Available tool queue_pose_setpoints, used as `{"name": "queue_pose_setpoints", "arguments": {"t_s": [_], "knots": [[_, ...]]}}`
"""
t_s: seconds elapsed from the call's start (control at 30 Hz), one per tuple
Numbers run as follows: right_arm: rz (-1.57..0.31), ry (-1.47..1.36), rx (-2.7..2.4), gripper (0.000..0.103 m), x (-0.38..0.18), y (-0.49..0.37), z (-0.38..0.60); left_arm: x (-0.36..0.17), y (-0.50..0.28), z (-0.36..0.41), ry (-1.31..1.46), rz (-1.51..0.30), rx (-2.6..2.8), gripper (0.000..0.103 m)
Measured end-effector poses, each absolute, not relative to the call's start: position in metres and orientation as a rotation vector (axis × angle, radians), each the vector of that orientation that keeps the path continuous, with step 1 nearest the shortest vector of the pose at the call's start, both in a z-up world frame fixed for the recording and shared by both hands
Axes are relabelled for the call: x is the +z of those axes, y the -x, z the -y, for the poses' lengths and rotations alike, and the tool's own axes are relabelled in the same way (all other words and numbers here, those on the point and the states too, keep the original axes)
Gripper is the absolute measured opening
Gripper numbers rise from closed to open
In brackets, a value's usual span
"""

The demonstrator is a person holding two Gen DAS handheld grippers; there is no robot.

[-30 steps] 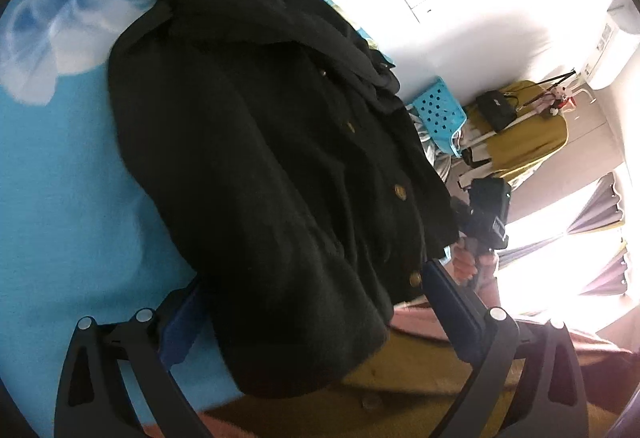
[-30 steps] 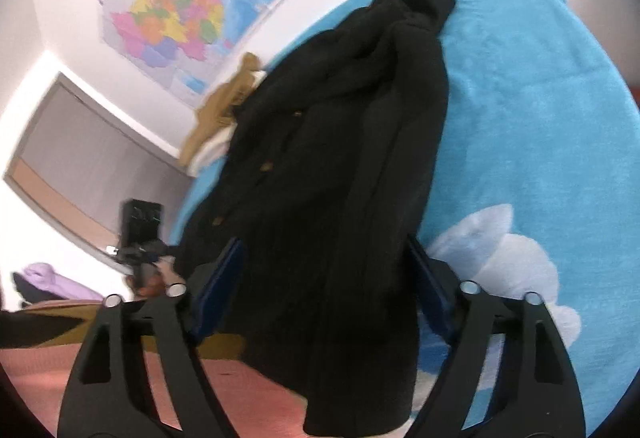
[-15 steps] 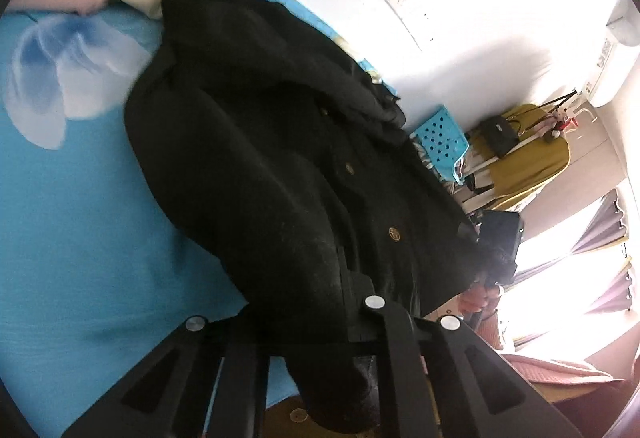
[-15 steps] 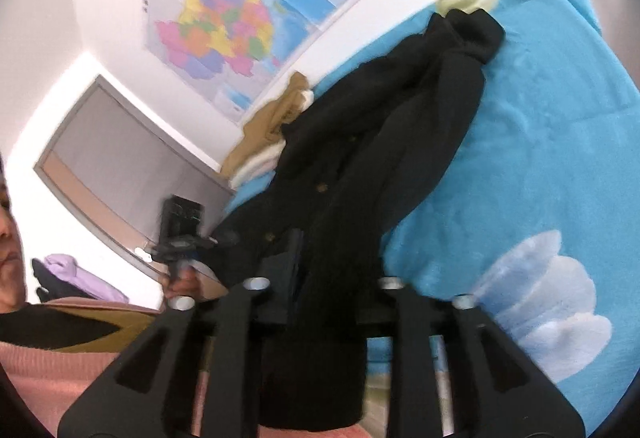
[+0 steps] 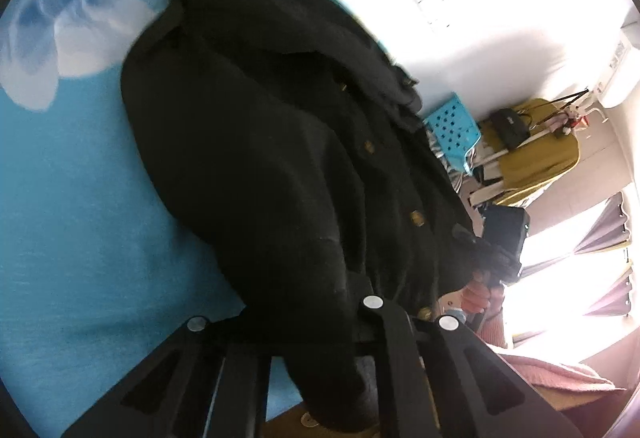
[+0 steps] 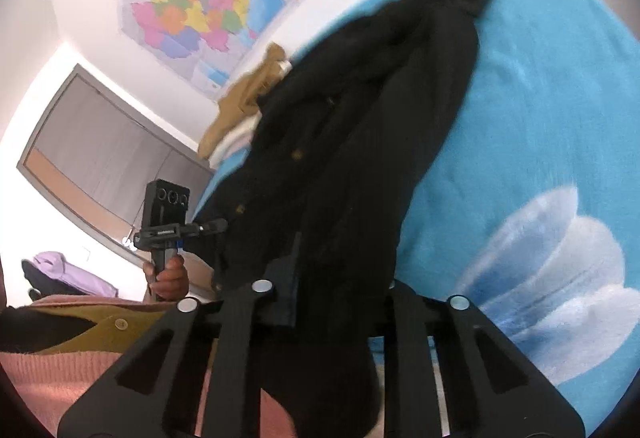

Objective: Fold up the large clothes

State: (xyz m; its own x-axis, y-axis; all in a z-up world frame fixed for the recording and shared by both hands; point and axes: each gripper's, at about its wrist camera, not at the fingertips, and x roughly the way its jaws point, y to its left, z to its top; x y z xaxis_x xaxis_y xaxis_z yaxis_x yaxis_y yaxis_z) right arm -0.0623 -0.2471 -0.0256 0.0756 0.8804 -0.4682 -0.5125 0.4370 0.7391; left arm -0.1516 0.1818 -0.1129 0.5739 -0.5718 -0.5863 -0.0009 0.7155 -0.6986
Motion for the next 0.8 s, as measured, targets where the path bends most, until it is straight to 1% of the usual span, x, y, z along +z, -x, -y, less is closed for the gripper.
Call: {"name": "queue_pose_setpoints", "arguments": {"t_s": [0.17,0.3,0.4,0.43,0.53,0.63,0.8], "knots": [[-0.866,-0.482,1.123,0.013,0.029,0.084,0.264,-0.066,0.177,-0.194,0.696,-0.772,-0.383,0.006],[-0.758,-0.456,1.21,0.012,0.058,0.106,0.266,-0.046,0.198,-0.207,0.723,-0.708,-0.406,0.006],[-0.808,-0.433,1.205,0.012,0.048,0.11,0.257,-0.046,0.209,-0.218,0.724,-0.713,-0.392,0.007],[-0.86,-0.433,1.179,0.012,0.038,0.107,0.255,-0.05,0.21,-0.221,0.726,-0.732,-0.386,0.007],[-0.922,-0.45,1.14,0.013,0.02,0.102,0.258,-0.066,0.205,-0.223,0.742,-0.794,-0.361,0.007],[-0.936,-0.468,1.13,0.013,0.017,0.101,0.258,-0.072,0.202,-0.226,0.775,-0.808,-0.358,0.007],[-0.917,-0.482,1.124,0.013,0.026,0.099,0.269,-0.057,0.2,-0.224,0.723,-0.79,-0.373,0.007]]}}
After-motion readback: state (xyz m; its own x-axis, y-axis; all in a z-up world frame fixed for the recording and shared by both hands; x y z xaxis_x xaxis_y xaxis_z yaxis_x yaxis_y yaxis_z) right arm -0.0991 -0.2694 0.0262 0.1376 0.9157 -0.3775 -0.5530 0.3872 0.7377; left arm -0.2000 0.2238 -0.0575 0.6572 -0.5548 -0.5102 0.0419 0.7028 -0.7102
